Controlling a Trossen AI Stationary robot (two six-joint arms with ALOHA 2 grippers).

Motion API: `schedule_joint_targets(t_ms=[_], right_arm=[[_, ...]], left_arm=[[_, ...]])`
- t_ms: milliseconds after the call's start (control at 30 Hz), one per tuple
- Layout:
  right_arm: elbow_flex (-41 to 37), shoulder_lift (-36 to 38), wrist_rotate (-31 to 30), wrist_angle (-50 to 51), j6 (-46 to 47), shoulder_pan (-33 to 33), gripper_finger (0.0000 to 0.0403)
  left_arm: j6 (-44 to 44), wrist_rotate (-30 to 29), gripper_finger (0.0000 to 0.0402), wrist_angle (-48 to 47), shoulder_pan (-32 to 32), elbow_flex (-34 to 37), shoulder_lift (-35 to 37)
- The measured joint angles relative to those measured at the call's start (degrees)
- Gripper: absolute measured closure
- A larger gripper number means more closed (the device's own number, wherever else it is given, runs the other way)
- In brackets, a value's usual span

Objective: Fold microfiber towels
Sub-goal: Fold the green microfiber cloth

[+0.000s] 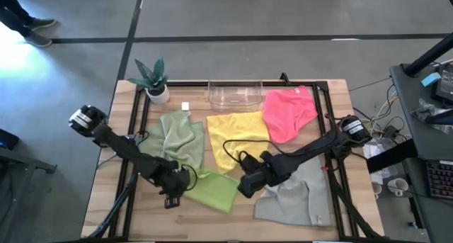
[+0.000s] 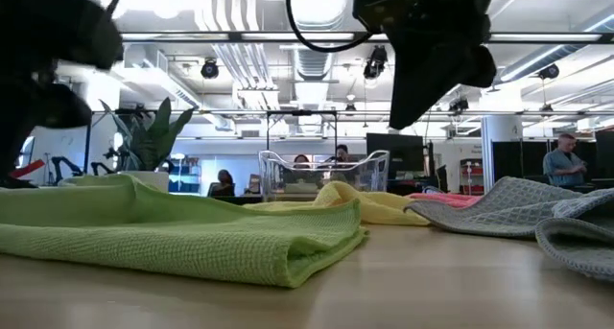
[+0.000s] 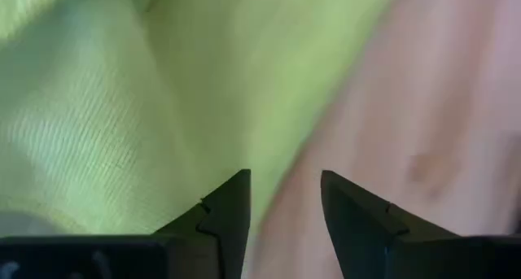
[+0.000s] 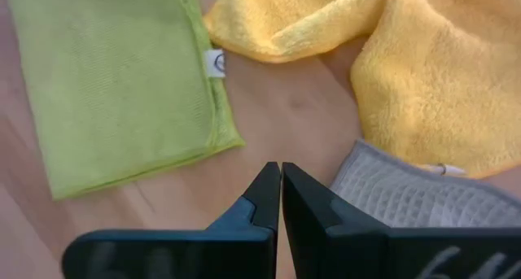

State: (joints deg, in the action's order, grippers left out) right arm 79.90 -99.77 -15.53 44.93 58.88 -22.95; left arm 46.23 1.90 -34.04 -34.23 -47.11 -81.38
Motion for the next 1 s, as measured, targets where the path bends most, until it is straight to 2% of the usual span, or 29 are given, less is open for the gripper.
schedule_joint_targets(t_ms=[67,167,267,333,533,733,1000], right_arm=[[0.00,0.00,0.00,-0.02,0.71,-0.27,0.0394],[0.23,0.00,-0.47,0.40,1.11,-0.31,0.0394],[0.73,0.00,-0.93,0.45,0.25,-0.31,0.0394],[1.53,0.00,-1.14,1.76,-0.72,-0.29,0.0394],[5.34,0.00,-4.08,9.27,-4.01,-0.27,0.0394],[8.59,0.04,-5.55,19.08,-5.09,0.10,0.0394],[9.51,0.07,-5.55,22.34,-9.97,0.10,0.0394]], left_arm=[[0.01,-2.45,0.0267,3.55,-0.31,0.02,1.83],[-0.05,-10.02,0.0267,12.22,-0.47,-0.02,3.67],[-2.12,-17.58,0.0267,21.60,-0.38,0.15,2.85],[-4.57,-20.07,0.0267,27.14,-0.38,0.15,1.37],[-4.67,-20.82,0.0267,37.19,-0.38,-1.13,-7.05],[-2.58,-21.74,0.0267,37.25,-0.38,-6.22,-16.66],[-1.53,-21.78,0.0267,37.33,-0.36,-14.17,-26.96]])
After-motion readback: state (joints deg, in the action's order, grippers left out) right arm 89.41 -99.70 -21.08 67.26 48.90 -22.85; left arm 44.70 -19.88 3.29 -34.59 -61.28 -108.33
